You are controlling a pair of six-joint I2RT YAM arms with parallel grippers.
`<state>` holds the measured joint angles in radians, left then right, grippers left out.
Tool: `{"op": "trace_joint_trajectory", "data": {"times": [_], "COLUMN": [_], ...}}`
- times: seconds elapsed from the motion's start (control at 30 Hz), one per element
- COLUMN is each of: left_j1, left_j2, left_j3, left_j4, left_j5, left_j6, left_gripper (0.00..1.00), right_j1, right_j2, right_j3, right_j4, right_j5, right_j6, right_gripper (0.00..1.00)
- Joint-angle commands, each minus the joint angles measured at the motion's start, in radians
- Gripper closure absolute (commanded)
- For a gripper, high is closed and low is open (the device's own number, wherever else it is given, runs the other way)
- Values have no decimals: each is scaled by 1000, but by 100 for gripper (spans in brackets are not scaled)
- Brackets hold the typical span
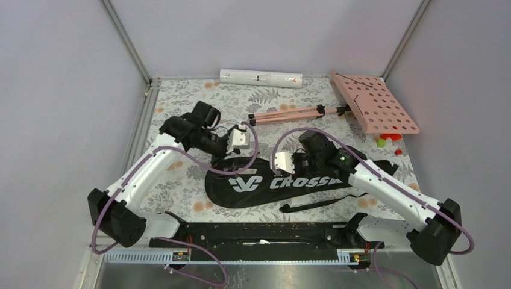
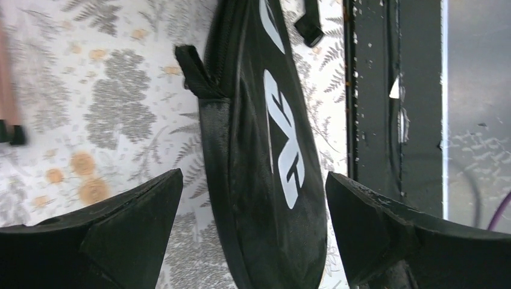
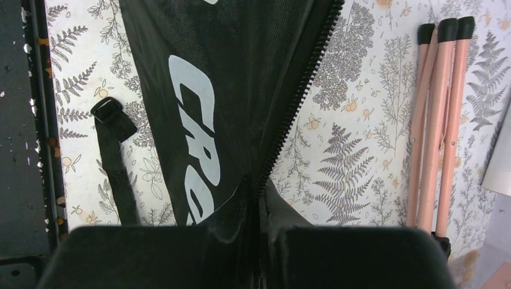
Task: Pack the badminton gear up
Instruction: Zip the racket bag at the center of the board.
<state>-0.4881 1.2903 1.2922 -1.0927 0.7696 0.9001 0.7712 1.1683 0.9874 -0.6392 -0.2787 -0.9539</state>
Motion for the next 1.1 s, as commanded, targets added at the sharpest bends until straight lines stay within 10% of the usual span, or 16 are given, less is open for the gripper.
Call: {"op": "trace_joint_trajectory", "data": {"times": [0.0,0.2,0.43,0.73,1.07], "left_j1": [-46,-51,-55,-130,-223], "left_j2": [20,83,70,-124,-320], "left_j3": [-46,-22,-16,-195,-436], "left_j4": [18,42,43,454,755], "left_j5": [-20,-6,-21,-401,-558], "left_j6": [6,-28,14,-46,-9], "left_gripper": [2,23,100,100,100], "right_j1": [-2,-2,-1,-2,-1], "right_j2": [-120,-169,-227,-293,-254], "right_j3": [-55,-75,-117,-260,-258], "right_j4": [111,145,199,550,715], "right_j5": [-7,-2,45,-129,-162], "right_j6": [9,6,38,417,688], "right_gripper": [100,100,100,31,20]}}
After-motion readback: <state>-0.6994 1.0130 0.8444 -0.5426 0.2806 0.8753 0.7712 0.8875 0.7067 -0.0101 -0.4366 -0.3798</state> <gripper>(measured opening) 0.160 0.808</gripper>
